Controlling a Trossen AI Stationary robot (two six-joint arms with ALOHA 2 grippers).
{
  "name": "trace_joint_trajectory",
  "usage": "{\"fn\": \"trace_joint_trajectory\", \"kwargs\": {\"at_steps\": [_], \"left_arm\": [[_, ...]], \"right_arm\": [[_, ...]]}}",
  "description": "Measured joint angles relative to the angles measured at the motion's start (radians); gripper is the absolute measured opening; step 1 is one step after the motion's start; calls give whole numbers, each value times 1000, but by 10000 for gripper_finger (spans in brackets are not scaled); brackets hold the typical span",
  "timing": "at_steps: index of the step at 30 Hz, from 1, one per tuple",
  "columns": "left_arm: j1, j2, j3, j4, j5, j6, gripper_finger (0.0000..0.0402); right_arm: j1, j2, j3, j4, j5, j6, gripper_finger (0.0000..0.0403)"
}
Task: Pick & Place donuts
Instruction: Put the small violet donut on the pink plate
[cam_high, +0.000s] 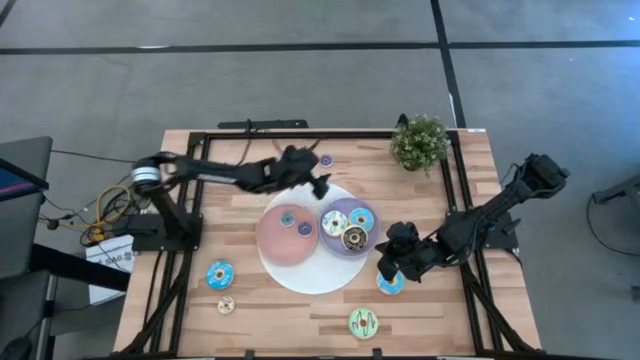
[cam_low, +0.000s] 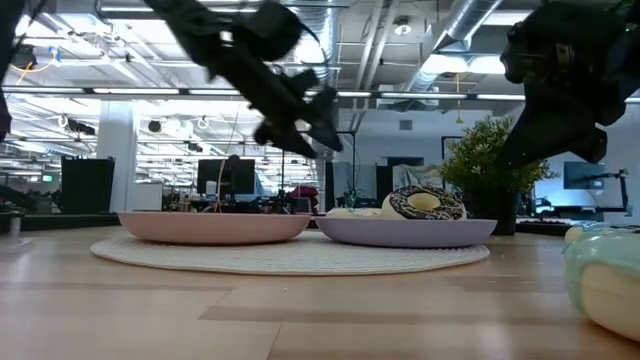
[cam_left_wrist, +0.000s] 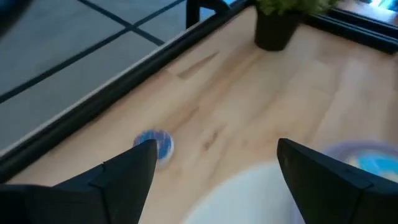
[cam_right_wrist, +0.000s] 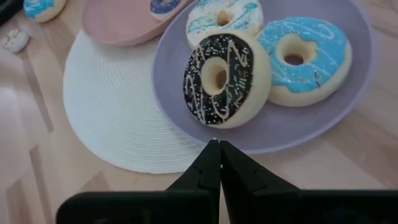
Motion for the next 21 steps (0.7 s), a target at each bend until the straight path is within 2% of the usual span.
{"fn": "trace_joint_trajectory", "kwargs": {"at_steps": [5, 12, 16, 21], "left_arm": [[45, 171, 184, -111, -6, -93, 321], [108, 355, 364, -275, 3, -221, 321], [136, 425, 451, -383, 29, -276, 320], [133, 429, 508, -446, -24, -300, 318]], "right_arm": [[18, 0, 0, 15, 7, -1, 1], [66, 0, 0, 20, 30, 5, 1], [76, 0, 0, 20, 32, 6, 1], [78, 0, 0, 22, 33, 6, 1]]}}
